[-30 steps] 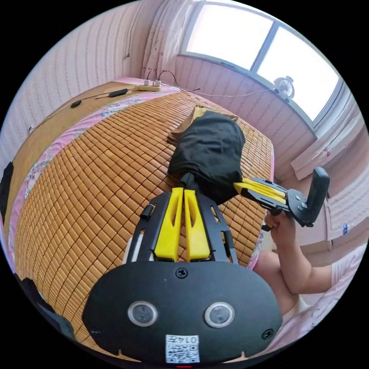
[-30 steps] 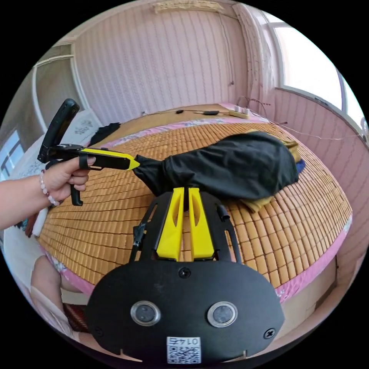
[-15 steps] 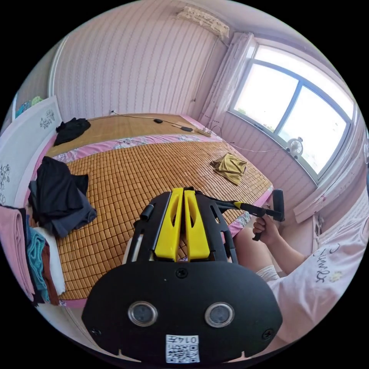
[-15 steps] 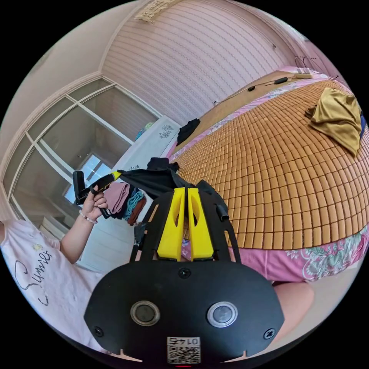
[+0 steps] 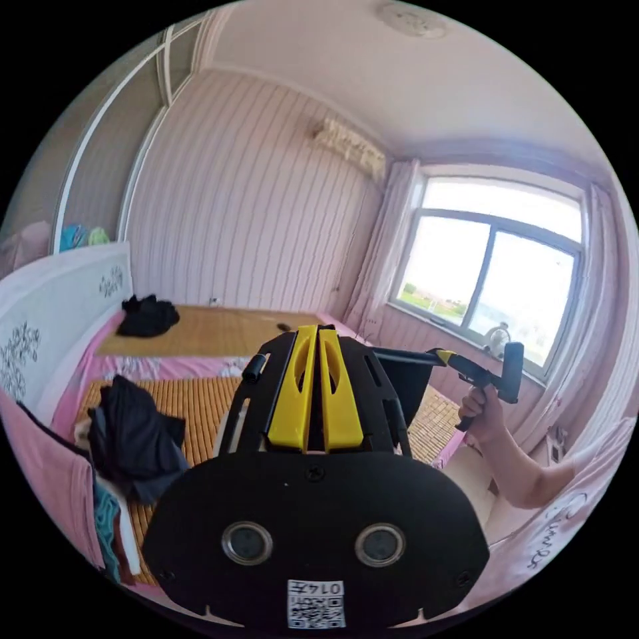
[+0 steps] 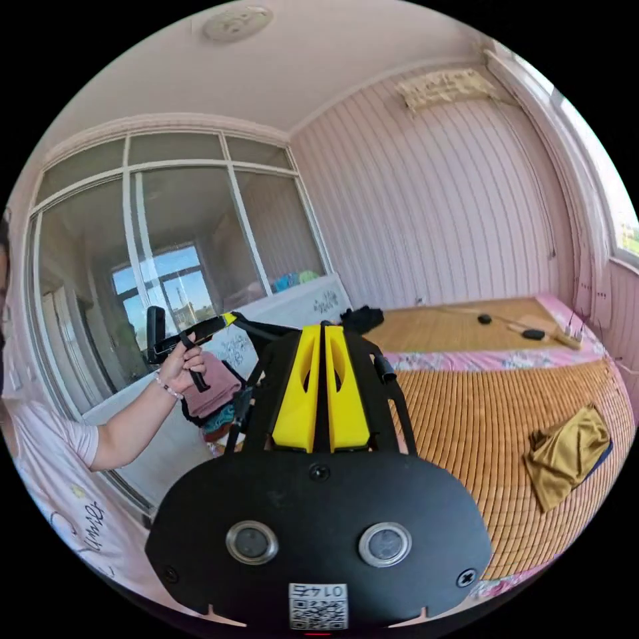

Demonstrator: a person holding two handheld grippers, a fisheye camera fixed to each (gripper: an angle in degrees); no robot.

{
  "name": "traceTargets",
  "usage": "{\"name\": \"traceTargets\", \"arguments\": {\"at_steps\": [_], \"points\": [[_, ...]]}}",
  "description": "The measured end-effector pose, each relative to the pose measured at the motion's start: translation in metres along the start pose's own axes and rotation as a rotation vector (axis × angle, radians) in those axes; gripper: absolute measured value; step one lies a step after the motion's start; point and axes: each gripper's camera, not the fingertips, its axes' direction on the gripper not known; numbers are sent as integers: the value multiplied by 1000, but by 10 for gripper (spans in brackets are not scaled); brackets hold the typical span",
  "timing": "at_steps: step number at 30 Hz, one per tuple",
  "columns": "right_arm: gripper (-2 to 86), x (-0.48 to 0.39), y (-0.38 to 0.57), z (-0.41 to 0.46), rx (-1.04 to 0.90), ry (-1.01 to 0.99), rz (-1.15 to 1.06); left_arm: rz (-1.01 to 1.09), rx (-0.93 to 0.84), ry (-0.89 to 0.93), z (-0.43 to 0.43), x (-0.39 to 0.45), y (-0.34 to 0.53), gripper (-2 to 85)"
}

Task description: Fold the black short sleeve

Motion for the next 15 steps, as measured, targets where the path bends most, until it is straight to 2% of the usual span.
{"name": "traceTargets", "arguments": {"at_steps": [2,4,6,8,9,11,13,15], "points": [[5,-24,8,-21,40,-20,-74,80,112,74,-30,10,-6,-10],[5,-37,32,-22,-27,-12,-107,104,112,138,-42,12,11,-10],[5,-40,69,-10,-186,43,-84,66,11,182,-40,6,45,-10],[6,-26,138,25,-505,92,70,-37,-226,184,-21,-8,114,-10],[7,-21,156,36,-603,89,123,-73,-297,165,-14,-12,135,-10],[7,-11,219,68,-885,125,261,-259,-530,142,8,-28,219,-10],[9,-10,243,87,-1006,201,273,-373,-634,134,15,-36,266,-10],[15,-11,249,104,-1046,231,239,-430,-705,79,16,-42,292,-10]]}}
